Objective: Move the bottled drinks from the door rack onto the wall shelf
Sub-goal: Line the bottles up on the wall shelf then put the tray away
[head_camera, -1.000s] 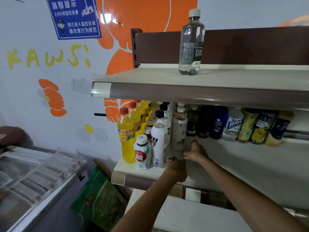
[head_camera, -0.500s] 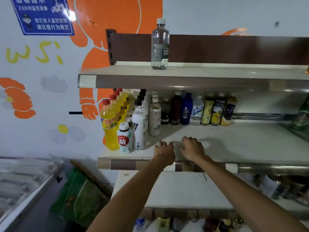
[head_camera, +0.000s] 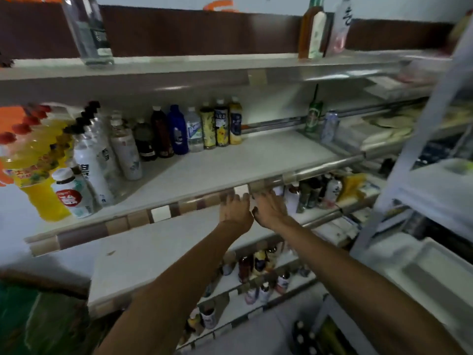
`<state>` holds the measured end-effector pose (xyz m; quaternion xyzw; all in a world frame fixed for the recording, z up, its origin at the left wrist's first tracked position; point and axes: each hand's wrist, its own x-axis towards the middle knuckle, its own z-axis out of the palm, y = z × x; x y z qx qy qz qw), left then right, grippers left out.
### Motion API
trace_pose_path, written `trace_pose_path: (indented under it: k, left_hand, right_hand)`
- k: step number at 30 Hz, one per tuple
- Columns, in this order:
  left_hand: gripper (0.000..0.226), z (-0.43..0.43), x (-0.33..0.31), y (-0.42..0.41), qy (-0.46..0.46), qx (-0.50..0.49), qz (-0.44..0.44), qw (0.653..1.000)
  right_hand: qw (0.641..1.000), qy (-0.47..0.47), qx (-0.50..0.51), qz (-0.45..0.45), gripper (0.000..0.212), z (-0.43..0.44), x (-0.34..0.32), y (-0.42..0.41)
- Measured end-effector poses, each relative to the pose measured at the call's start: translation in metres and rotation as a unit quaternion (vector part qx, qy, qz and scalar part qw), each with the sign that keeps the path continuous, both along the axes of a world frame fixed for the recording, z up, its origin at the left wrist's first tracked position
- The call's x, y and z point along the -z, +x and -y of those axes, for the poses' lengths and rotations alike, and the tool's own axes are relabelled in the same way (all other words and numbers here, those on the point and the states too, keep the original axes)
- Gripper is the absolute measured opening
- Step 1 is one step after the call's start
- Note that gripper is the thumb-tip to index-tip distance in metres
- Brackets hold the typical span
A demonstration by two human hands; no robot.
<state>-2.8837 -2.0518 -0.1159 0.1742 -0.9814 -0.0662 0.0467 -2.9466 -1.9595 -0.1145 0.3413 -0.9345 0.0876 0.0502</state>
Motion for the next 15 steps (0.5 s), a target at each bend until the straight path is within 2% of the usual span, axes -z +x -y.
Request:
trace_pose_path:
  k: [6, 12, 15]
  left_hand:
    - [0.057, -0.107, 0.030, -0.045, 0.017, 0.118, 0.016, 0.993]
    - [0.043, -0.205, 0.051, -0.094, 0.032, 0.249, 0.013, 0.968]
    - [0.040, -0.248, 0.062, -0.116, 0.024, 0.329, 0.026, 0.944]
  right_hand:
    - [0.992, 0.046, 0.121, 0.011, 0.042, -0.117, 0.025, -0.018]
    - [0.965, 0.040, 0.257, 0.041, 0.042, -0.225, 0.046, -0.034]
    - [0.944, 0.046, 0.322, 0.060, 0.039, -0.280, 0.060, -0.037]
